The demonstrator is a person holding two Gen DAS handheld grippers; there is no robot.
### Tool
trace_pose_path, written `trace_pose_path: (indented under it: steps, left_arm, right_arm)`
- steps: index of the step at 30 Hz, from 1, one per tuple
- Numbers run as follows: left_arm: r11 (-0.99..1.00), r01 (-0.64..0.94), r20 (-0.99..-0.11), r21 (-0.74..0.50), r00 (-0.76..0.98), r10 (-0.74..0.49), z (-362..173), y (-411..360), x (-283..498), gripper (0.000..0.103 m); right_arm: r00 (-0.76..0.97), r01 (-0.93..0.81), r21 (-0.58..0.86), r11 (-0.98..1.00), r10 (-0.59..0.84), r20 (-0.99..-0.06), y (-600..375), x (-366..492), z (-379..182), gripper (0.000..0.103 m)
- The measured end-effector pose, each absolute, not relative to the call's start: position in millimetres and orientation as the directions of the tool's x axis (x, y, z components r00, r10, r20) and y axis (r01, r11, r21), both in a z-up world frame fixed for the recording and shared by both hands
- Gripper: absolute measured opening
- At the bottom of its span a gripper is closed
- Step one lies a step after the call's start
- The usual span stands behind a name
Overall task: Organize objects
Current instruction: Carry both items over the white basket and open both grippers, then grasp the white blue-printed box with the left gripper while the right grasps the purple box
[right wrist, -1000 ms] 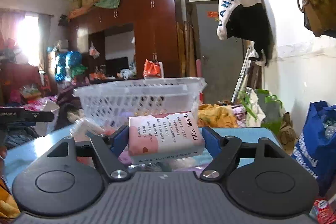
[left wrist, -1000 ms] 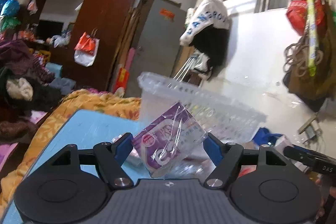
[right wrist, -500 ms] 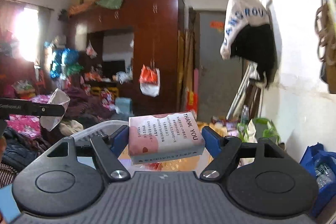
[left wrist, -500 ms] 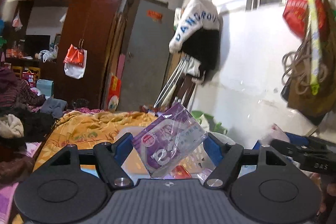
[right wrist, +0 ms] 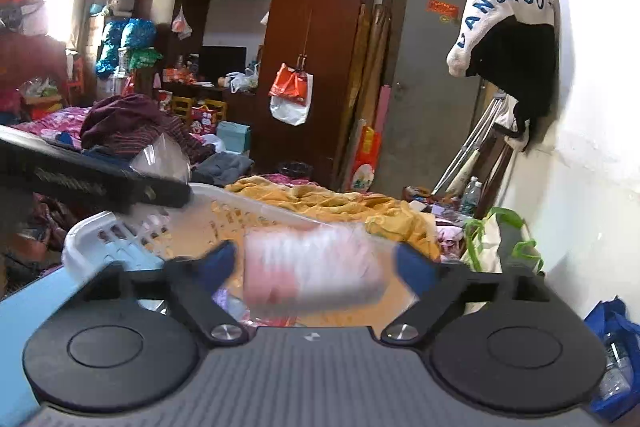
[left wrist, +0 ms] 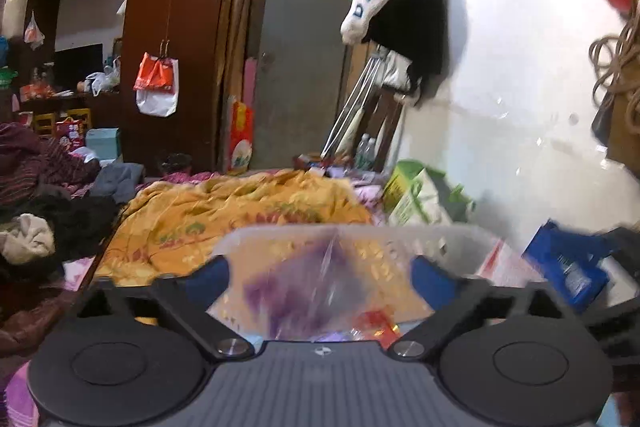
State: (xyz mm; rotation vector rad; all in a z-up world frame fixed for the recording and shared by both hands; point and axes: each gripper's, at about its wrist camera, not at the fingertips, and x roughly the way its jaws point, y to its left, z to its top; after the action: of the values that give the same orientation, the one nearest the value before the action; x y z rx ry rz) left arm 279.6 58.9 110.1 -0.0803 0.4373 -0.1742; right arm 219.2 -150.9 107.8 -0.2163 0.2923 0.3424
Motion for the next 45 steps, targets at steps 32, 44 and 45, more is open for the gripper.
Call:
trace_pose_path:
  steps: [32,44,45]
  left_arm:
    - [0.959,0.282,-0.432,0.031,0.869,-0.242,-26,9,85,0.088]
    - [0.953,0.296,-0.371,-0.059,0.880,-0.296,-29,43,70,0.069]
    - [0.956,0.285,-0.362,-0.063,0.886,-0.289,-27,48,68,0.069]
  right_arm:
    - [0.807,-0.314,0.058,0.948,0.299,-0.509,-264,144,5,0.067]
    - [0.829,-0.301,0.087,0.950,0.306,-0.468,-269,142,9,0.067]
    - [0.833,-0.296,0.084,0.951,0.300,-0.465,-269,142,9,0.067]
